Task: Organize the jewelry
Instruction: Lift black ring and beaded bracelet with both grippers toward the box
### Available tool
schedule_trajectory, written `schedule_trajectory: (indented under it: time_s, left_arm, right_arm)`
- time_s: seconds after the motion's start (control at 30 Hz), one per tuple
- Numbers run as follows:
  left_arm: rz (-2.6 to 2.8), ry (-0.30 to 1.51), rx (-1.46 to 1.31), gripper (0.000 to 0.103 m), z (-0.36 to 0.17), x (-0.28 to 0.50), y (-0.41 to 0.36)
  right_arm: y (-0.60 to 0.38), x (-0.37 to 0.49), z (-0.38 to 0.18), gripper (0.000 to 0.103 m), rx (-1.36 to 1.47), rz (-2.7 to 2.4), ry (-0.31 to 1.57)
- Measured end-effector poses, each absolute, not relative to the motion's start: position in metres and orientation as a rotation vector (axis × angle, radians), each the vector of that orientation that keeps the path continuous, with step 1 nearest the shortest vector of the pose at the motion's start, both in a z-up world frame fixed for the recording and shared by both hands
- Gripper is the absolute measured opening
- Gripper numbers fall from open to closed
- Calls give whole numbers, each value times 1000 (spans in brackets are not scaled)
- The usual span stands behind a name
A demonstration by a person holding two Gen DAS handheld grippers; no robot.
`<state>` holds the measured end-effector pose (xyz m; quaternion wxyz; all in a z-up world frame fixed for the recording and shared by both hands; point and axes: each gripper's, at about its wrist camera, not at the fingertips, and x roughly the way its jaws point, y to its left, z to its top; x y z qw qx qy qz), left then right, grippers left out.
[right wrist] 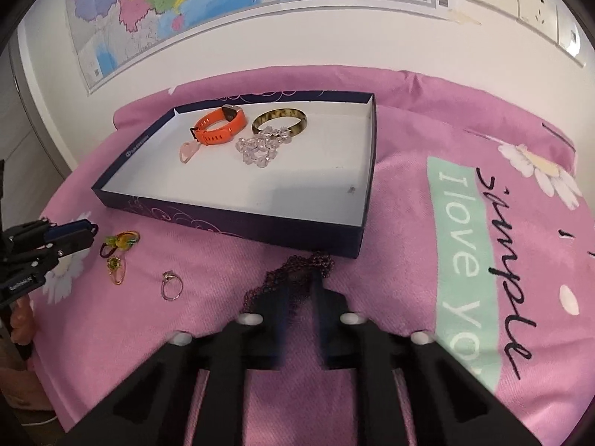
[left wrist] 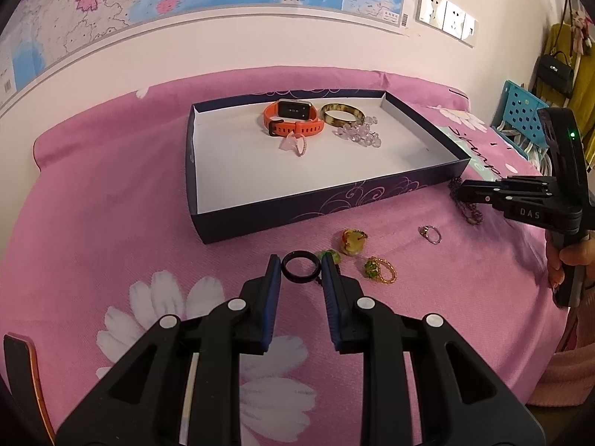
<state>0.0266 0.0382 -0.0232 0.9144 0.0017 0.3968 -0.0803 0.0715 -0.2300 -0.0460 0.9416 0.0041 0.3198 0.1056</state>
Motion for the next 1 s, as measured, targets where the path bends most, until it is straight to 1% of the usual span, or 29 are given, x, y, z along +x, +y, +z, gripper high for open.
schedule_trajectory:
  time_s: [0.07, 0.47, 1.0]
  left_arm:
    - [-166, 814, 4, 23, -23, 26, 38]
    - [-165, 794, 1, 23, -16, 24, 37]
    - [-197, 722, 32, 23, 9, 28, 27]
  right_arm:
    - [-231, 70, -46, 6, 18, 225, 652]
    - [-238, 50, -21, 6, 129, 345, 567]
    - [-229, 36, 24, 6, 100, 399, 447]
